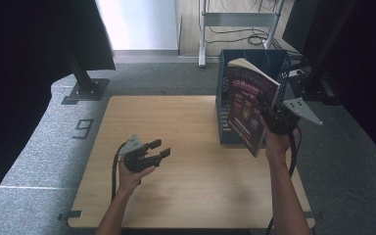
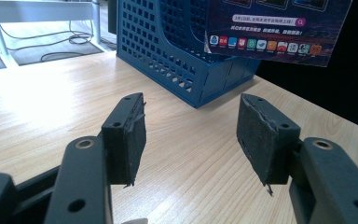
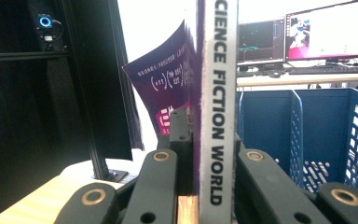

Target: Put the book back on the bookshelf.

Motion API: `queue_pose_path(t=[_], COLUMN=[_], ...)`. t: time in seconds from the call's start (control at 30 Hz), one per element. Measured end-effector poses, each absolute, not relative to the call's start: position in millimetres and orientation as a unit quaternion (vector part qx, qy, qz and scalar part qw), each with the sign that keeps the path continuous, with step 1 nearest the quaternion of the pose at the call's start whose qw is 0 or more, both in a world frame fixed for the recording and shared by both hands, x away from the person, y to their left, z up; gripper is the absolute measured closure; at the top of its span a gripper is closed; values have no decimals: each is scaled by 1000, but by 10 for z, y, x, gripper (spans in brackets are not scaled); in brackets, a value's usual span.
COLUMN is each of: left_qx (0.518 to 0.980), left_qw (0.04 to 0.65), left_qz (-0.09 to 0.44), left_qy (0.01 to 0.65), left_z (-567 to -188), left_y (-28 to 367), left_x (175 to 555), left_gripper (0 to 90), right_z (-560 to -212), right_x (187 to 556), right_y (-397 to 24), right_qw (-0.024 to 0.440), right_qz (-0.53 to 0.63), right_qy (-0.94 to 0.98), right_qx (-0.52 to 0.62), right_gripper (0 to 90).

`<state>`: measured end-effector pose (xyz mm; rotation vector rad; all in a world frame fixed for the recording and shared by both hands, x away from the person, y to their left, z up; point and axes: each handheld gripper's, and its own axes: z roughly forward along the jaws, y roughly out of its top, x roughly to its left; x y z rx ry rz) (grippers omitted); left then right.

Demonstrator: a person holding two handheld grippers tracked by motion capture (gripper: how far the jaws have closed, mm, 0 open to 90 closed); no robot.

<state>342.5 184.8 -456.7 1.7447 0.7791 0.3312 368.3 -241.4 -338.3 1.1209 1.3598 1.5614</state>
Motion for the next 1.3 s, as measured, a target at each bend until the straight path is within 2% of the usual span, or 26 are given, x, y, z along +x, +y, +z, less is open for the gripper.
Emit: queue_pose_path(t=[0.77, 0.93, 1.3], left_qx=[739, 739, 736], left_qw=[567, 568, 569], left_qz=[139, 139, 140], left_qy=[335, 335, 339], left_z=[-4580, -4593, -4601], left_y=[1898, 1897, 1937], left_x=[3425, 3431, 3433], left_gripper=[424, 426, 427], right_z=[-3346, -3351, -3407], right_x=[4058, 4141, 4355], right_y=[-2340, -2279, -2239], right_qw=[401, 418, 416], right_qz=[597, 585, 585], right_qy=[524, 525, 514], right_qx=[456, 455, 470], right_gripper=[818, 818, 818])
